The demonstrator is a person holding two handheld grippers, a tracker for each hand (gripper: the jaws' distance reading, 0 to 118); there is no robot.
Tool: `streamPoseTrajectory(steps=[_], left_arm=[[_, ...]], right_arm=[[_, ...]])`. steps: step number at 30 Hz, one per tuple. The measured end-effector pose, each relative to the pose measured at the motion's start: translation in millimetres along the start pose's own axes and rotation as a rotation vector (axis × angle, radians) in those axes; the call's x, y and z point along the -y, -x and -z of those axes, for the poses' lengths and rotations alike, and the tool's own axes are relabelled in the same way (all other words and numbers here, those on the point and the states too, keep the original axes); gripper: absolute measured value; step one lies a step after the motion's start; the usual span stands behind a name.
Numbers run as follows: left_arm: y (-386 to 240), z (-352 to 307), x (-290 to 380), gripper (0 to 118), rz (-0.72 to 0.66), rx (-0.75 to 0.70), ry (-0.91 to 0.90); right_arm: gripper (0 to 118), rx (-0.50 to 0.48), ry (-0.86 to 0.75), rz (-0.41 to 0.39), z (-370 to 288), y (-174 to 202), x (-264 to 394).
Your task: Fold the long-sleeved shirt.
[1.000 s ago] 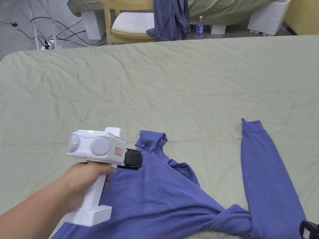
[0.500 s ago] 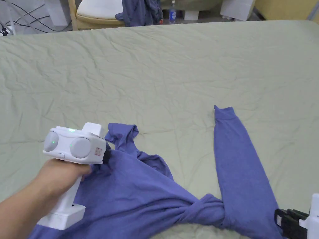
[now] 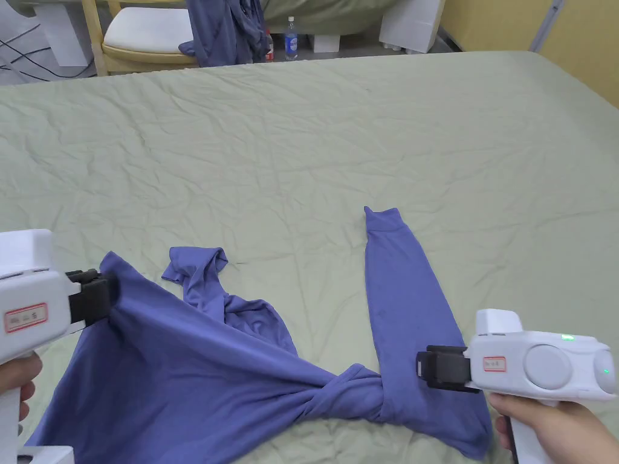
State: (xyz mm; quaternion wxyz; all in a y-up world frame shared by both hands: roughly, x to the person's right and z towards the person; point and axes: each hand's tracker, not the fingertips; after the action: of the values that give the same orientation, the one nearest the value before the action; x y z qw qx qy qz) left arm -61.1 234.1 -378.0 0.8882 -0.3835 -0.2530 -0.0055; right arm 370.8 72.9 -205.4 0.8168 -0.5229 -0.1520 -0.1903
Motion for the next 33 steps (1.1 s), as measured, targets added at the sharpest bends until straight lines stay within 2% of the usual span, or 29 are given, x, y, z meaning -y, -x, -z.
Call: streamPoseTrajectory(steps=[1, 2, 3, 4, 6, 7, 9, 12, 15, 18, 22, 27, 33], left_arm=[[-0.4, -13.2, 0.6, 4, -0.006, 0.005, -0.008], [-0.9, -24.1, 1.3, 4, -0.014, 0.01, -0.017], [-1.4, -36.2, 2.1, 4, -0.025, 0.014, -0.027], [-0.9, -45.6, 1.8, 4, -0.027, 0.016, -0.033], [-2.0, -65.8, 2.1, 4, -0.044, 0.019, -0.053], [-3.0, -77.2, 2.3, 4, -0.047, 0.017, -0.068], [-3.1, -96.9, 1.4, 4, -0.045, 0.017, -0.104], [0.2, -129.7, -2.4, 4, -0.075, 0.015, -0.175], [6.6, -162.7, -13.0, 4, -0.15, -0.001, -0.267], [9.7, -192.6, -29.3, 4, -0.208, 0.014, -0.345], [10.2, -219.8, -60.7, 4, -0.165, -0.007, -0.416], [36.6, -254.9, -117.6, 4, -0.285, 0.091, -0.514], [62.2, -275.2, -199.3, 4, -0.291, 0.03, -0.603]], right_arm=[[83, -0.017, 0.033, -0.008, 1.9, 2.8, -2.0], [51, -0.003, 0.059, -0.033, 3.5, 8.3, -3.0], [17, 0.05, 0.063, -0.068, 3.8, 17.1, -2.4], [6, 0.059, 0.045, -0.094, 0.7, 24.8, -1.1], [5, 0.013, 0.025, -0.127, -15.5, 30.7, 5.1], [5, -0.007, -0.019, -0.104, -29.0, 33.2, 7.2], [5, -0.071, -0.117, -0.091, -59.8, 33.5, 11.6], [5, -0.117, -0.316, -0.128, -122.8, 39.4, 22.4], [5, -0.041, -0.536, -0.246, -187.1, 55.2, 33.0], [5, -0.06, -0.692, -0.254, -239.5, 69.2, 28.1], [5, -0.08, -0.85, -0.281, -300.4, 93.4, -6.5], [5, -0.035, -0.991, -0.332, -364.9, 122.6, -66.8], [5, 0.009, -1.051, -0.349, -428.2, 151.6, -149.3]])
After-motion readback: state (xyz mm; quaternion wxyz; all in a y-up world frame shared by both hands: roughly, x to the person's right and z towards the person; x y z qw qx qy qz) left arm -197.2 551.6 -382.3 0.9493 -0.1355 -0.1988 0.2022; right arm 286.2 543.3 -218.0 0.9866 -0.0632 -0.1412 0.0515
